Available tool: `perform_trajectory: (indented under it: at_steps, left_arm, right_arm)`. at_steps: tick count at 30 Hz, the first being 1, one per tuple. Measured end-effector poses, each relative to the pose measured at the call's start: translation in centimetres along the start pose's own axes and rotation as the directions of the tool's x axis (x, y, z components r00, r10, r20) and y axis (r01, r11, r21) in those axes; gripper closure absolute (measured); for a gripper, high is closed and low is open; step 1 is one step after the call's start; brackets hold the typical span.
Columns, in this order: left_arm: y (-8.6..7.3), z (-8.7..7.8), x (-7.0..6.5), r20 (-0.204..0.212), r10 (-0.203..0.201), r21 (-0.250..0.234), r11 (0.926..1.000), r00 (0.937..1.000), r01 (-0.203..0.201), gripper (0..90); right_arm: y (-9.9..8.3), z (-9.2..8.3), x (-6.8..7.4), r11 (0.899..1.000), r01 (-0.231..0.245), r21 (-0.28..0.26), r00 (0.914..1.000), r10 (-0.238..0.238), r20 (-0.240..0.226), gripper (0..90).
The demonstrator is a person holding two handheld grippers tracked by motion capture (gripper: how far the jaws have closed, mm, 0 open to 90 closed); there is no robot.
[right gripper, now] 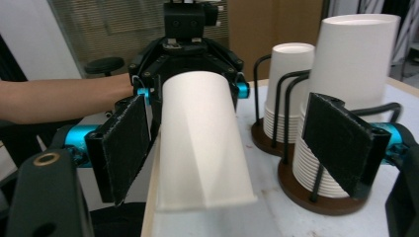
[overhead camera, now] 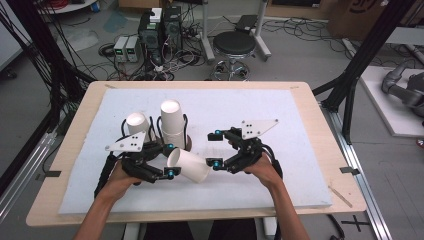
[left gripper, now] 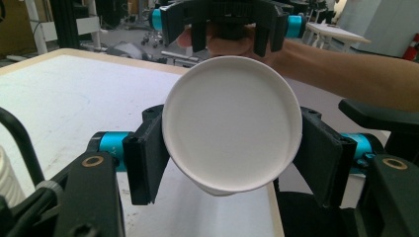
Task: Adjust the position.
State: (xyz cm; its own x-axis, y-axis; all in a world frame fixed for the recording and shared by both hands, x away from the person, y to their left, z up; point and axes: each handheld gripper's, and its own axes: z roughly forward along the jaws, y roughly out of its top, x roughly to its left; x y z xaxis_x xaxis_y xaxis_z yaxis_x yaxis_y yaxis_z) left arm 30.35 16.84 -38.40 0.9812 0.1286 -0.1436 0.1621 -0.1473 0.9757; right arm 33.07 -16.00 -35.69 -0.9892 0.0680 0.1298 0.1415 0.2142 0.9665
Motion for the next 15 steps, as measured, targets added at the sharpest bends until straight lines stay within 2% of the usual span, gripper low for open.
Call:
perform_trajectory:
  at_steps: [6,15]
  left_arm:
    - [0.0,0.3,0.0,0.007,0.001,-0.008,1.0,1.0,0.0,34.5]
    - [0.3,0.5,-0.2,0.018,0.01,-0.031,0.9995,0.9998,-0.009,34.5]
  right_arm:
    - [0.1,1.2,0.2,1.0,0.01,0.005,0.9994,-0.01,-0.032,19.0]
    - [-0.1,2.4,0.4,1.0,0.008,0.025,0.9986,-0.007,-0.053,19.0]
